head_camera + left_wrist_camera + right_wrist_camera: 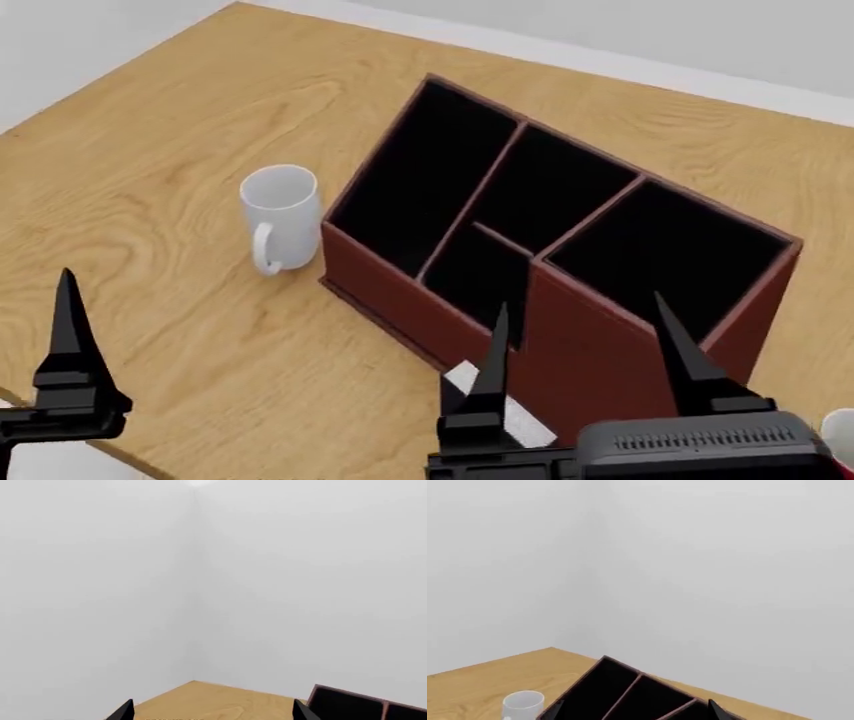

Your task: Pick up the book and place it in the right compartment of the caddy.

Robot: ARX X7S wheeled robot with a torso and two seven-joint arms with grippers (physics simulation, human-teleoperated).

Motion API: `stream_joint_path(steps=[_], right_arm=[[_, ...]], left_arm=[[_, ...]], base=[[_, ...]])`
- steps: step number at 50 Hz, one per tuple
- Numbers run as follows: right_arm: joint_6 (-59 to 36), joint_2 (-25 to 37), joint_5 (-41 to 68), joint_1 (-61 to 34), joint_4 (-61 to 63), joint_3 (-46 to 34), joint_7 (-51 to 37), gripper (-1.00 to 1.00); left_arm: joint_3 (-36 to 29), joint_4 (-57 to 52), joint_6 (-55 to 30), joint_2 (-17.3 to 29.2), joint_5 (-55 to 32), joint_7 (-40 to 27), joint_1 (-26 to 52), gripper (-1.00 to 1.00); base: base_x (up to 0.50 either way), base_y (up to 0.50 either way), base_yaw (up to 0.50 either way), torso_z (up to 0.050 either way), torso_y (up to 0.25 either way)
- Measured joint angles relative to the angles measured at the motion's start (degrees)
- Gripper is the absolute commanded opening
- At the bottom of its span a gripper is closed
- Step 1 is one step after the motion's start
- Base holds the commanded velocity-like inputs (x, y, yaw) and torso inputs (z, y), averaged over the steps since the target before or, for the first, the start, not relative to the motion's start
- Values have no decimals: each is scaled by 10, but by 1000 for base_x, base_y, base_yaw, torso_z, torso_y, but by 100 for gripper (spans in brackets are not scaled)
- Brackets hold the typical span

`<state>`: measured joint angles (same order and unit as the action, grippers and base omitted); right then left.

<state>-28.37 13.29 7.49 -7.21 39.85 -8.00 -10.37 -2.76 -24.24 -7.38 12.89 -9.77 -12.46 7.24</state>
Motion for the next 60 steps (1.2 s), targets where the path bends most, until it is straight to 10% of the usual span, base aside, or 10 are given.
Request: stream_joint_path(steps=[23,60], right_arm=[[8,6,1,-2,-2,-12,-6,100],[43,21,26,1,-5,-18,5,100]], left_arm=[[-7,1,3,8,-5,-6,-1,100],[-16,3,7,18,-14,-19,1,100]], base=[[0,0,500,0,0],[276,-143,14,0,0]])
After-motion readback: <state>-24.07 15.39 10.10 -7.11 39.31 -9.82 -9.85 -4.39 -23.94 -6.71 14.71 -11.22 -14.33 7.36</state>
